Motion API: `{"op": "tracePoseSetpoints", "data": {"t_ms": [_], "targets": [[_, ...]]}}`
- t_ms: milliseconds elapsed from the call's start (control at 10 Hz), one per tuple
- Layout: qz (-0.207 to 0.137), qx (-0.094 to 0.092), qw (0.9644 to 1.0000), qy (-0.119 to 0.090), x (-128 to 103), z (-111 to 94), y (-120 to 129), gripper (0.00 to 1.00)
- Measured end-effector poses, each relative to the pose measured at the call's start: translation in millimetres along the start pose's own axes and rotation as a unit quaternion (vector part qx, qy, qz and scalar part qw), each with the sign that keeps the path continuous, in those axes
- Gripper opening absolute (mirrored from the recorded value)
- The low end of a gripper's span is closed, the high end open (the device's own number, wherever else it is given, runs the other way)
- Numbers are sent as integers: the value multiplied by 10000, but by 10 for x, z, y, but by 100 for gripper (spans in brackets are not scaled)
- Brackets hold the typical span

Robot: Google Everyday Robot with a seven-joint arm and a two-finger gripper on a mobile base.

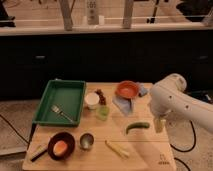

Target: Place pepper in metal cup

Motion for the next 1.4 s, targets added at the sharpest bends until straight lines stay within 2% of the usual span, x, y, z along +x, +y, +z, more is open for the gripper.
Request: {"op": "tracePoseSetpoints", "data": {"t_ms": [400,600,900,1400], "targets": [[-362,11,9993,1,-294,248,-33,80],[-486,8,9988,-31,-264,468,-31,80],[-719,69,9974,-81,-283,541,-74,80],[-1091,76,9939,-151,-335,776,-185,80]]}}
